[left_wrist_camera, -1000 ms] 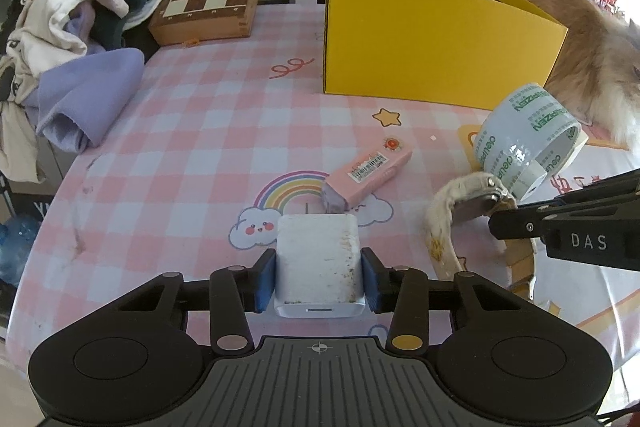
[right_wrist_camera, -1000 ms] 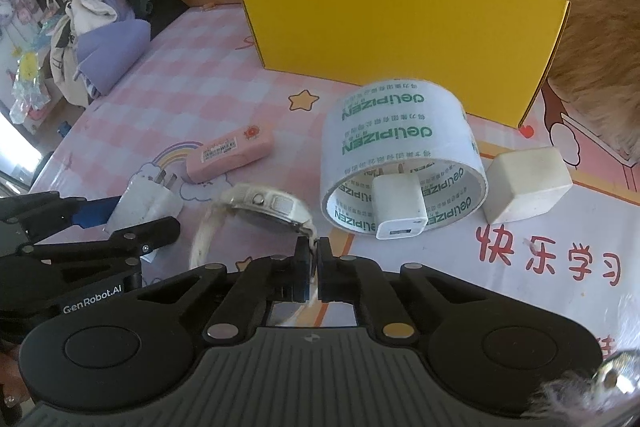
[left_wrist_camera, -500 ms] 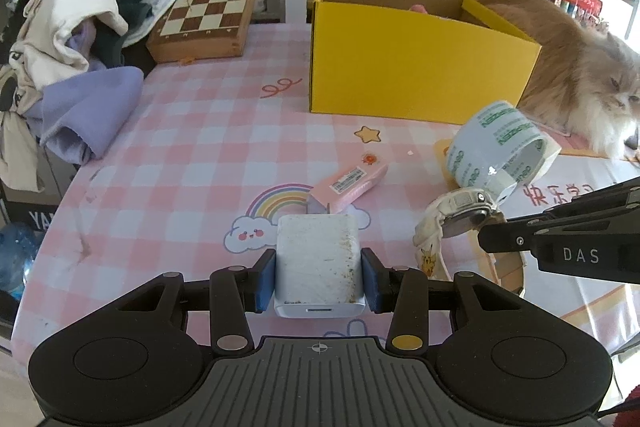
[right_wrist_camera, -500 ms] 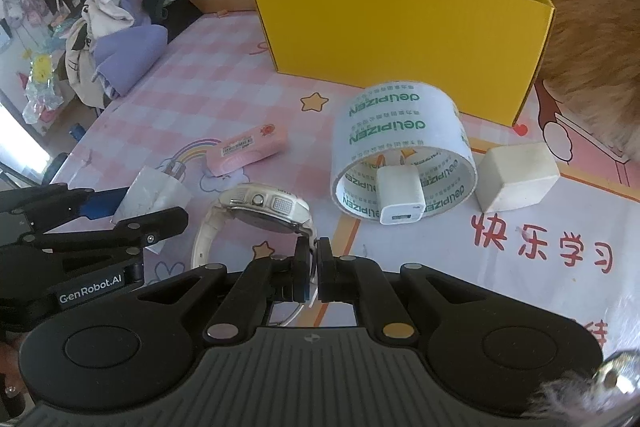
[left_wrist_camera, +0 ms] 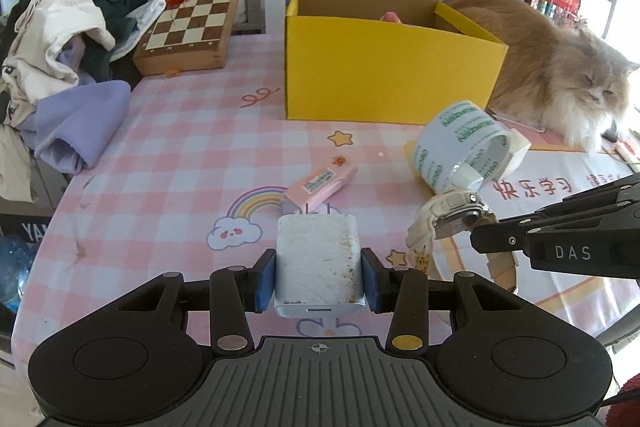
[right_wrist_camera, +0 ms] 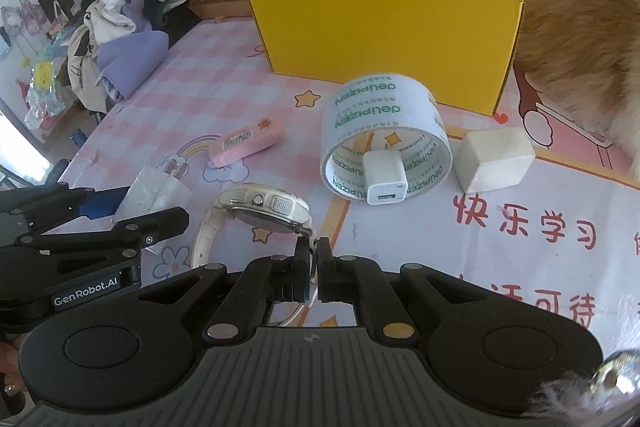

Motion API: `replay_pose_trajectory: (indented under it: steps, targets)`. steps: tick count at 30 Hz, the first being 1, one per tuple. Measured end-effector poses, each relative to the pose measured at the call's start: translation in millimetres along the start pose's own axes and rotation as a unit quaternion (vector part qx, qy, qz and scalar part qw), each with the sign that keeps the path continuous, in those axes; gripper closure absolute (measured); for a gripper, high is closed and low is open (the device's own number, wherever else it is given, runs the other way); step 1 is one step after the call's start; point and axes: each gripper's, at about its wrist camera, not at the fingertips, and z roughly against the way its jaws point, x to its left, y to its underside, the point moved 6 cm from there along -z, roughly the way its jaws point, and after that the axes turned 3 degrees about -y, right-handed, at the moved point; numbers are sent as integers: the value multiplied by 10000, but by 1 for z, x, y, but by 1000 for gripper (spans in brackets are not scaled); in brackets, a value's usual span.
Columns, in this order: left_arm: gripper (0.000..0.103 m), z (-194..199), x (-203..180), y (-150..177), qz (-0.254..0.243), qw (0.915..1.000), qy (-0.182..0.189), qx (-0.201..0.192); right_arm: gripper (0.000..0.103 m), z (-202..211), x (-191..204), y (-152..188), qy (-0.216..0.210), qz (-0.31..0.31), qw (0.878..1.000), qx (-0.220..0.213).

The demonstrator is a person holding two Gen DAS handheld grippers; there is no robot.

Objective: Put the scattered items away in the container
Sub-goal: 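Carry the charger and watch together up and into the yellow box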

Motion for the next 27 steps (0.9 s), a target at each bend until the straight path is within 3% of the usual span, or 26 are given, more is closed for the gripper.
replay_pose_trajectory:
  steps: [27]
  targets:
    - [62, 26, -42, -10, -405, 9971, 571, -300, 100, 55, -36, 18, 336, -369, 9983, -315]
